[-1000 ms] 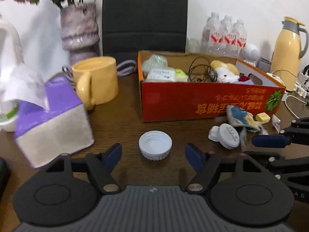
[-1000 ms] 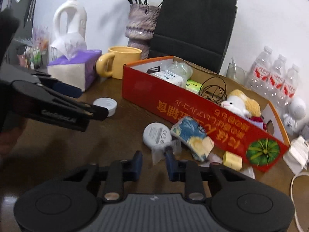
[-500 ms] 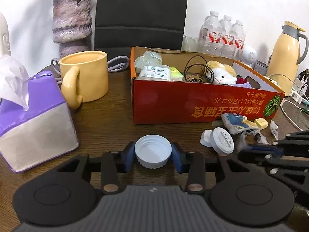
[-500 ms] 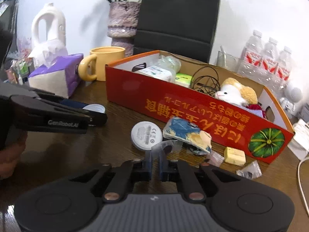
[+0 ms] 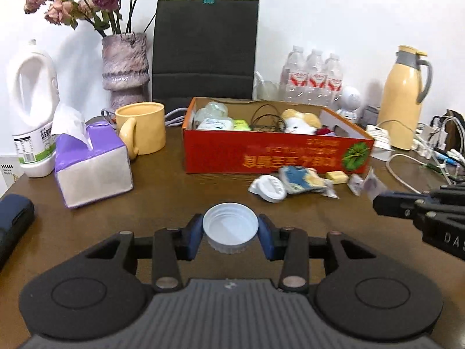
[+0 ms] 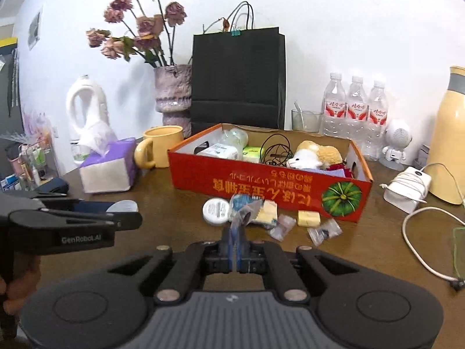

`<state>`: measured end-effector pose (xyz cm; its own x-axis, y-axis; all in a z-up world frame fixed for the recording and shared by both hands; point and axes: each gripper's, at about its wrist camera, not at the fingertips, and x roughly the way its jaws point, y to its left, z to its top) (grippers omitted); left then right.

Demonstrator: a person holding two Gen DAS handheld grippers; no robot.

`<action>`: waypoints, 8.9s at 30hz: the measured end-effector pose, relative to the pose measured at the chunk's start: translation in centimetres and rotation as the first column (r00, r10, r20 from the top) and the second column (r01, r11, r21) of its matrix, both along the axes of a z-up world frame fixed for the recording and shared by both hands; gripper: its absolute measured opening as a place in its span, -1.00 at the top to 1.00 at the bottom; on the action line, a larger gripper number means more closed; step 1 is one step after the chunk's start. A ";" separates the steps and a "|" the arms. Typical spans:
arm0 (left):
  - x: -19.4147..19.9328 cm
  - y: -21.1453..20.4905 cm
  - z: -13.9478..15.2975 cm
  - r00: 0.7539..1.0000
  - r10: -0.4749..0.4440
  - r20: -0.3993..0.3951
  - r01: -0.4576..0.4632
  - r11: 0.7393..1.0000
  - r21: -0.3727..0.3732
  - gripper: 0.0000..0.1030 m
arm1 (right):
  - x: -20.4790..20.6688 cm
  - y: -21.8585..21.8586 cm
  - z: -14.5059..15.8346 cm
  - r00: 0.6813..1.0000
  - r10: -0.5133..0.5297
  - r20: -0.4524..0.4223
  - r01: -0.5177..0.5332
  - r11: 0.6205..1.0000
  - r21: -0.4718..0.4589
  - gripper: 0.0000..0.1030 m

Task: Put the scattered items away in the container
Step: 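Lift the bottle cap and clear packet up off the table, then carry the cap and clear packet into the box and open both grippers, then withdraw both grippers from the box toward the remaining table items, then grasp the round white container with the left gripper while the right grasps a white cap, then carry the white container and white cap over the box and open both grippers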

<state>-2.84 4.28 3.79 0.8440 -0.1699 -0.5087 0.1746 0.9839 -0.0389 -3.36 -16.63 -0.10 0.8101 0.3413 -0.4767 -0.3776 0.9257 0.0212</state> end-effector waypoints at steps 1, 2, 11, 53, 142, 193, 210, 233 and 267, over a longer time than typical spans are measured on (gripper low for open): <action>-0.6 -0.2 0.2 1.000 0.004 0.005 -0.004 1.000 0.001 0.20 | -0.7 -0.5 0.0 1.000 0.007 0.005 -0.007 1.000 0.002 0.97; -1.2 -0.5 0.2 1.000 0.003 0.007 -0.003 1.000 0.005 0.20 | -1.4 -0.8 0.0 1.000 0.011 0.005 -0.011 1.000 0.004 0.97; -5.8 -1.7 1.3 0.999 -0.012 0.043 0.010 0.999 0.051 0.20 | -6.2 -3.7 0.8 0.999 -0.015 0.031 0.013 0.998 0.055 0.96; -4.9 -1.6 -0.6 0.999 -0.035 -0.004 0.036 0.998 0.046 0.20 | -6.2 -0.8 -3.8 0.985 -0.008 -0.173 -0.003 0.998 -0.061 0.73; -1.2 -1.1 -0.4 0.997 -0.029 0.074 0.021 0.994 0.111 -1.00 | 0.2 -8.8 -0.5 0.980 -0.179 -0.087 0.190 0.971 0.146 -0.78; 5.1 6.8 0.9 0.991 -0.103 -0.088 0.066 0.933 -0.353 0.23 | 6.2 7.9 -4.3 0.940 0.286 -0.187 -0.285 0.958 0.033 -0.10; 0.5 4.1 1.0 0.990 0.142 -0.001 -0.142 0.986 -0.082 0.22 | 4.0 5.4 -2.5 0.987 0.118 -0.109 -0.120 0.993 -0.012 0.49; -8.1 -2.8 2.9 0.992 0.028 0.122 -0.028 1.000 0.001 0.21 | -7.2 -6.4 3.2 0.986 -0.149 0.072 0.140 0.983 0.118 0.49; 27.2 -6.7 2.6 0.963 -0.042 -0.267 0.094 0.978 0.185 0.21 | 28.8 -6.1 3.6 0.920 -0.169 -0.353 0.173 0.985 -0.022 0.49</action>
<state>24.33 -2.47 6.39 0.6681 -0.0979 -0.7376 0.2505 0.9630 0.0991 25.43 -22.70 3.54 0.6369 0.2184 -0.7394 -0.1798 0.9747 0.1329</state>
